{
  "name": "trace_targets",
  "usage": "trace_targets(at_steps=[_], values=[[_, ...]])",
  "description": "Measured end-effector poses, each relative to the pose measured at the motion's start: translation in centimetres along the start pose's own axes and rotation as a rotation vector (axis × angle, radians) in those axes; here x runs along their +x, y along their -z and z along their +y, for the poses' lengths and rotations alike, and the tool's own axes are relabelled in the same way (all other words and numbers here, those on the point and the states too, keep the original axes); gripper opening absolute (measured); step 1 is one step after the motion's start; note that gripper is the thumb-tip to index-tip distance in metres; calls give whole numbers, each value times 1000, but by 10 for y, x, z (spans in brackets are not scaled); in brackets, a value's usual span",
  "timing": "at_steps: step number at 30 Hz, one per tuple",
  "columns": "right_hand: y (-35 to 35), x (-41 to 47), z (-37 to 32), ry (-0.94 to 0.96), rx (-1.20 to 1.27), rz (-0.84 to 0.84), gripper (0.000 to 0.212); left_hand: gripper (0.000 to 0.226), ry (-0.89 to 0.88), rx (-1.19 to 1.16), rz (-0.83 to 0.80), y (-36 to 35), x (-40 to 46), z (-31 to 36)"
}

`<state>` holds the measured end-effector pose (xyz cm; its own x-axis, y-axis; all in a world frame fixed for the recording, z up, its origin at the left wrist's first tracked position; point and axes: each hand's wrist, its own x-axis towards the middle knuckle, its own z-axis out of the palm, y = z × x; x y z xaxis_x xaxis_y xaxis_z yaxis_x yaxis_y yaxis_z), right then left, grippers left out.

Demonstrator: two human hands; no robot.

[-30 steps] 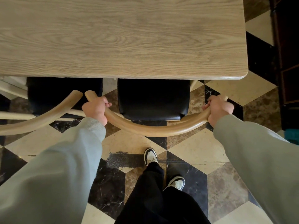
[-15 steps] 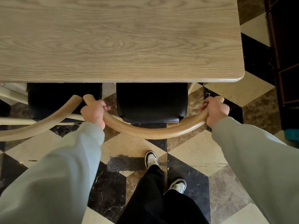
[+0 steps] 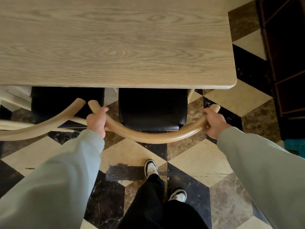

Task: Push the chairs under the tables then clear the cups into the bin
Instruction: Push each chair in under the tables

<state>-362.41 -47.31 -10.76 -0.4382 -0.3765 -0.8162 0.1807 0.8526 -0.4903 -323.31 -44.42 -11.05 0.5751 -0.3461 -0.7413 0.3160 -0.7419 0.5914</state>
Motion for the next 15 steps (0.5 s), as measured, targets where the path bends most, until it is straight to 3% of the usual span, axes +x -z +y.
trace_targets(at_steps=[7, 13, 15], values=[[11, -19, 27, 64, -121, -132, 51, 52, -77, 57, -93, 17, -31, -18], [23, -53, 44, 113, -263, -275, 27, 47, -194, 128, -132, 31, -76, -42], [29, -66, 51, 146, -327, -341, 31, 45, -229, 144, -138, 35, -96, -53]])
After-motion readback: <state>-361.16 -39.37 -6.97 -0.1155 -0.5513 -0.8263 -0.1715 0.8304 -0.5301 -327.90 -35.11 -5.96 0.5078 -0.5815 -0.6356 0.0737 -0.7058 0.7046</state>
